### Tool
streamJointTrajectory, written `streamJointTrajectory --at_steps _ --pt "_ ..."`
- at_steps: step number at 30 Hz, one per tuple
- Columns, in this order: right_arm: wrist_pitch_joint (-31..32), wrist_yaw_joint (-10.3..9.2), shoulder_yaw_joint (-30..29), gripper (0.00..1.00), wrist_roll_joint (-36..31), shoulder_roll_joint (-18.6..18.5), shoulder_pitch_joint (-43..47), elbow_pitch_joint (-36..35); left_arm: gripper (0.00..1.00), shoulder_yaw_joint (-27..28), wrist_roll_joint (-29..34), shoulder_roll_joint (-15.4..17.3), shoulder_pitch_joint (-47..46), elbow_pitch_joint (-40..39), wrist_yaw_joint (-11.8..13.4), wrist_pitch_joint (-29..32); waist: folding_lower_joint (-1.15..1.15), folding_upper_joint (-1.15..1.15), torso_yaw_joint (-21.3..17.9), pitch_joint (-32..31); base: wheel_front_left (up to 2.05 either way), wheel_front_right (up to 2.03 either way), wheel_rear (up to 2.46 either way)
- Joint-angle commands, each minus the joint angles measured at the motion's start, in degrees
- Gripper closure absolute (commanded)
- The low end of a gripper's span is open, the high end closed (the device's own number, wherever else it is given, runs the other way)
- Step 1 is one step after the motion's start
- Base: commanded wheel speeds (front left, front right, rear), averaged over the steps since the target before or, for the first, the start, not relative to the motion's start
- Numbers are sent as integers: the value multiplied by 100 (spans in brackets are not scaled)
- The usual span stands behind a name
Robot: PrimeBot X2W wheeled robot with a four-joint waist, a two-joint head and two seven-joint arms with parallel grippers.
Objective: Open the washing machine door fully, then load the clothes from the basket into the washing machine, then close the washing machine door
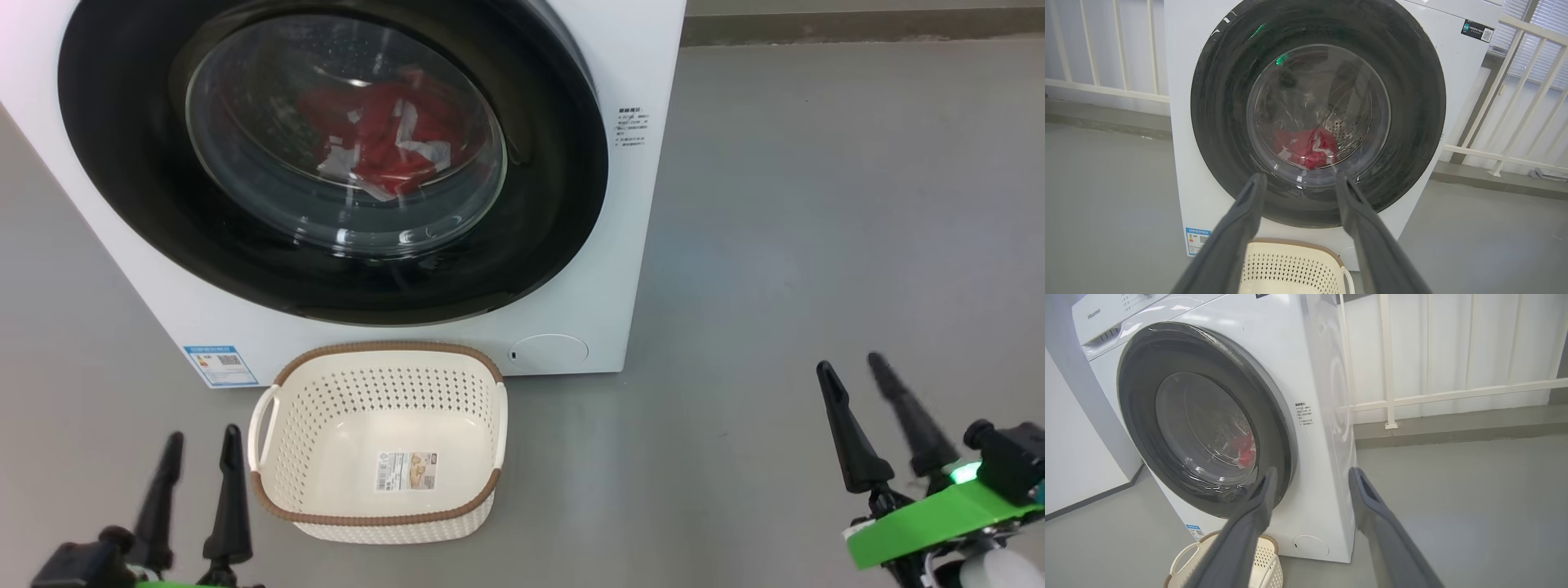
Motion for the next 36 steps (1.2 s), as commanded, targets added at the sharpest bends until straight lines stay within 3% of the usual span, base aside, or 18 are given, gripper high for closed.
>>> streamJointTrajectory --at_steps 1,10,14,36 --pt "2 0 15 100 7 37 18 71 100 -5 -6 -32 14 68 0 11 0 0 0 0 0 0 0" --pt "109 -1 1 100 353 201 127 262 100 7 -400 -128 76 252 -1 134 13 0 2 -17 0 0 0" --pt "172 -1 -34 100 557 236 119 280 100 26 -632 -129 52 277 -2 198 2 0 3 -10 0 0 0" --pt "509 -4 -234 100 1618 429 77 354 100 134 -1845 -140 -77 386 -4 538 0 0 11 -19 0 0 0"
